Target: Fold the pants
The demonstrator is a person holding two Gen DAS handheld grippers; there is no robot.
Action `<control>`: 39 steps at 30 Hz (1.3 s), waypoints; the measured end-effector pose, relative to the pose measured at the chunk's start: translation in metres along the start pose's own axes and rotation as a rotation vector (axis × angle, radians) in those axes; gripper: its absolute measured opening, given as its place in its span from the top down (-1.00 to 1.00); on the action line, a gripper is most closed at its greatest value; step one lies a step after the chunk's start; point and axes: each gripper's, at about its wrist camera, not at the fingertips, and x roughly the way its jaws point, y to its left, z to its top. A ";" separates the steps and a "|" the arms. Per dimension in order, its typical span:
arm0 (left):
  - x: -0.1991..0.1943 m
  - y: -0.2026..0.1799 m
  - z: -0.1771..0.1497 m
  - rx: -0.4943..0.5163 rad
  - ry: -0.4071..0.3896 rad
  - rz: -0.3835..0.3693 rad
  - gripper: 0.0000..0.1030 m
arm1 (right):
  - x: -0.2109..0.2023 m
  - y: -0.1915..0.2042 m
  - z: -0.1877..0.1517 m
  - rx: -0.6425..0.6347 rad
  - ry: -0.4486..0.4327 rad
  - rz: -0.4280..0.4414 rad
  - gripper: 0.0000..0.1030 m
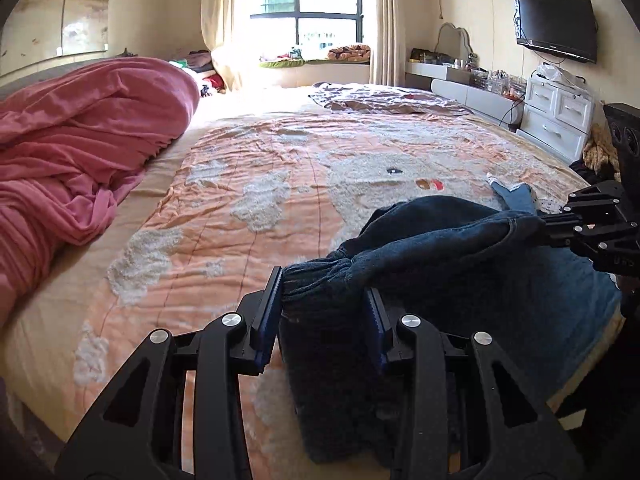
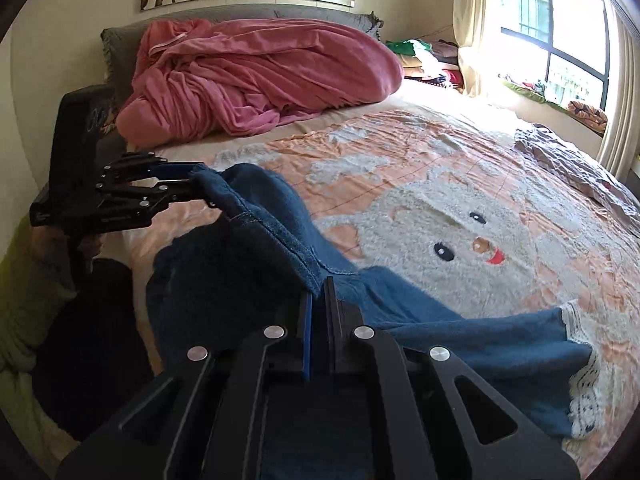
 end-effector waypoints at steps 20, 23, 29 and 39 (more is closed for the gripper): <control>-0.041 0.000 -0.060 -0.017 0.186 0.011 0.21 | 0.011 0.069 -0.078 0.039 0.087 0.076 0.91; -0.059 0.007 -0.057 -0.040 0.177 0.055 0.20 | 0.012 0.071 -0.080 0.038 0.085 0.074 0.85; -0.063 -0.018 -0.019 -0.076 0.114 -0.114 0.20 | 0.013 0.073 -0.084 0.041 0.084 0.054 0.84; 0.004 -0.049 -0.046 -0.022 0.294 -0.093 0.22 | -0.007 0.073 -0.091 0.113 0.074 0.115 0.42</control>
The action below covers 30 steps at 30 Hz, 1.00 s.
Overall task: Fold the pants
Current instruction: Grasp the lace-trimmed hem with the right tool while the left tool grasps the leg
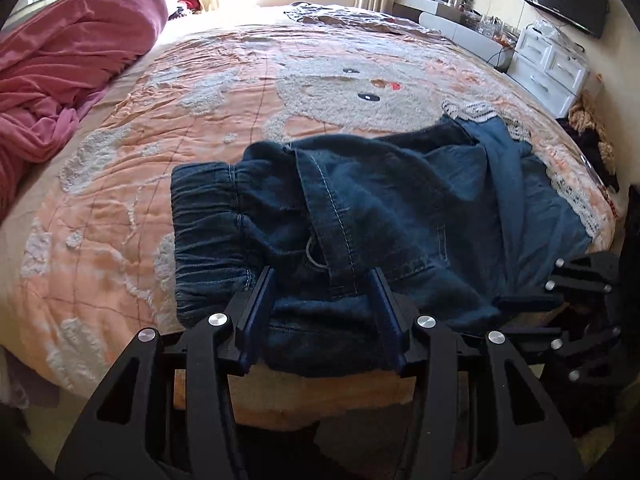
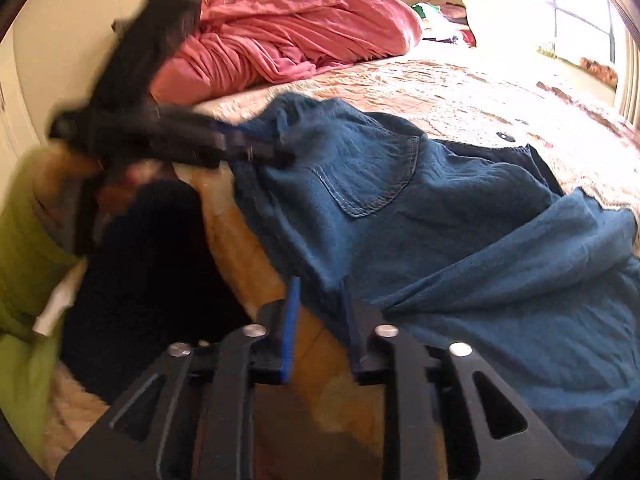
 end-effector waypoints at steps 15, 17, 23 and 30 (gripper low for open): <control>0.008 -0.008 -0.017 0.037 -0.001 0.017 0.24 | 0.038 -0.054 0.034 0.192 0.058 -0.163 0.12; 0.006 -0.009 -0.016 0.037 -0.006 0.019 0.22 | 0.032 -0.054 0.033 0.191 0.044 -0.150 0.11; -0.033 -0.019 -0.005 0.019 -0.075 -0.055 -0.02 | -0.033 -0.071 0.030 0.251 -0.128 -0.157 -0.13; -0.045 -0.066 0.022 0.100 -0.119 -0.164 -0.15 | -0.090 -0.123 0.002 0.422 -0.223 -0.279 -0.37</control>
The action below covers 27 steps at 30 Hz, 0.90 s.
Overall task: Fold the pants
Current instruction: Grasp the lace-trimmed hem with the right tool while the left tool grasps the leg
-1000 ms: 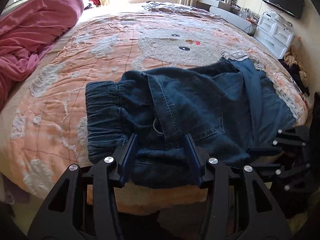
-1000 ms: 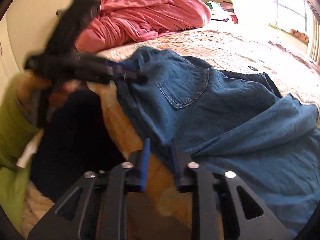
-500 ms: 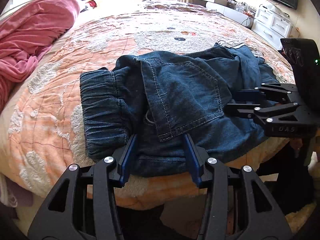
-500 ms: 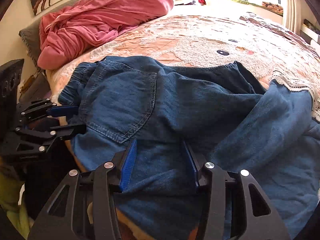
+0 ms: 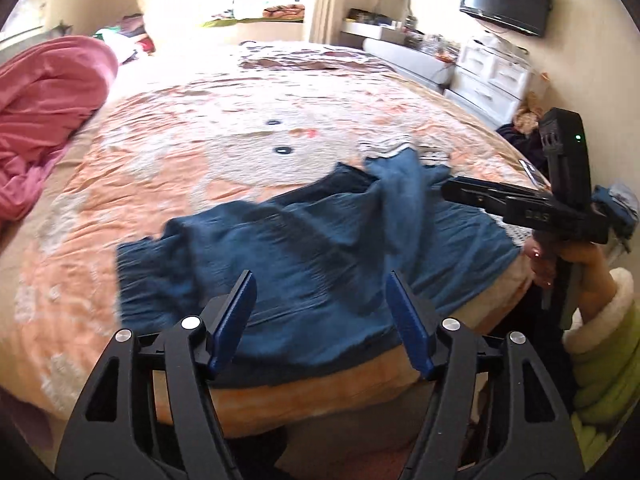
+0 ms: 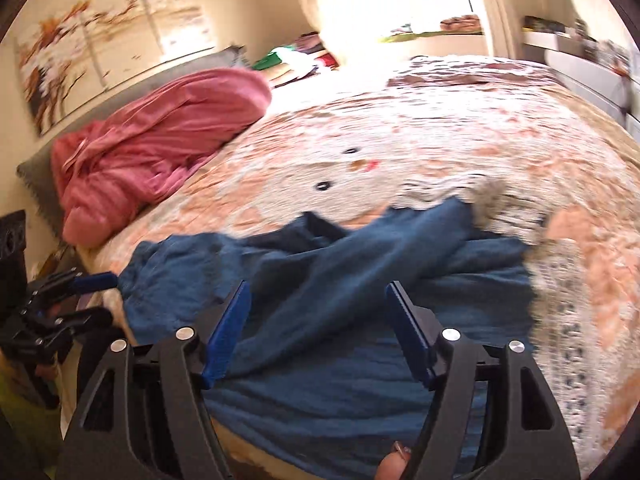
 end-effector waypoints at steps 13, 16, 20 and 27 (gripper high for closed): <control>0.115 -0.048 0.038 0.008 0.197 -0.210 0.18 | 0.013 -0.034 0.039 0.033 -0.003 -0.122 -0.65; 0.135 -0.050 0.038 -0.027 0.221 -0.228 0.42 | 0.031 -0.034 0.055 -0.002 0.031 -0.158 -0.66; 0.145 -0.051 0.029 -0.065 0.180 -0.258 0.59 | 0.063 -0.034 0.074 -0.039 0.082 -0.204 -0.68; 0.141 -0.061 0.024 -0.022 0.140 -0.324 0.72 | 0.142 -0.032 0.102 -0.072 0.234 -0.278 -0.61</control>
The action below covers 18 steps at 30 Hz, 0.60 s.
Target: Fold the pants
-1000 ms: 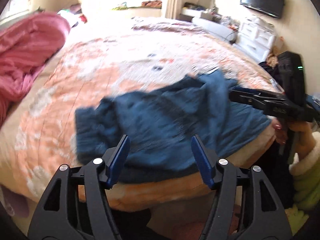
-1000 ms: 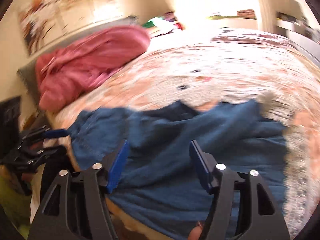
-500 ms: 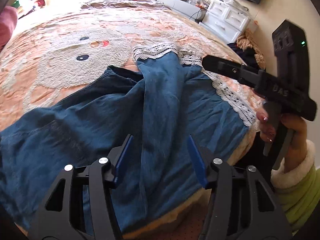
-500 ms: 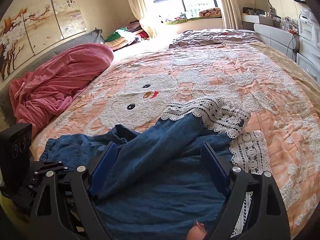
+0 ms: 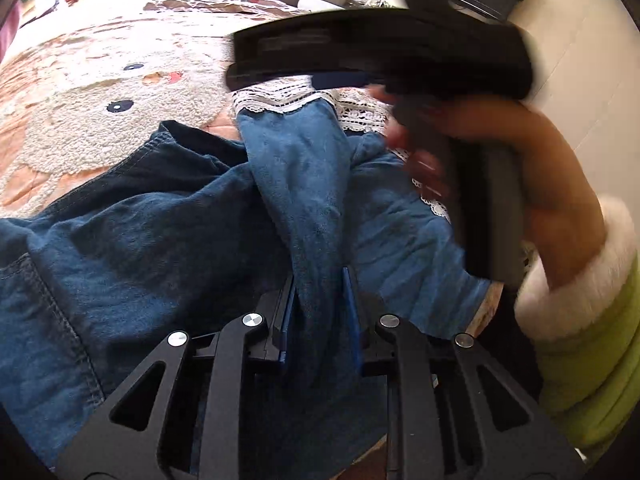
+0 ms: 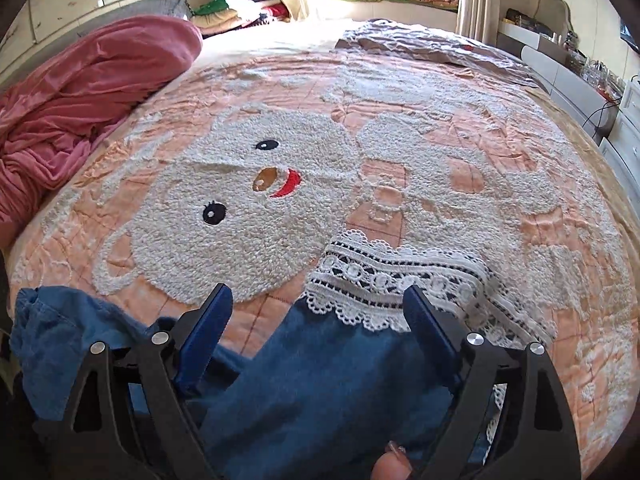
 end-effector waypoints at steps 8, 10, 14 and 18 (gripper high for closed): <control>-0.010 0.001 -0.001 0.006 -0.014 -0.006 0.72 | 0.054 -0.007 0.013 0.000 0.101 -0.114 0.49; -0.014 0.001 -0.001 0.003 -0.019 0.000 0.72 | 0.040 -0.017 0.011 0.051 0.060 -0.057 0.75; -0.012 0.009 0.000 -0.015 -0.021 0.004 0.70 | -0.006 -0.043 0.003 0.155 -0.052 0.019 0.78; -0.013 0.006 -0.001 -0.007 -0.024 -0.006 0.48 | -0.054 -0.072 -0.014 0.263 -0.141 0.086 0.80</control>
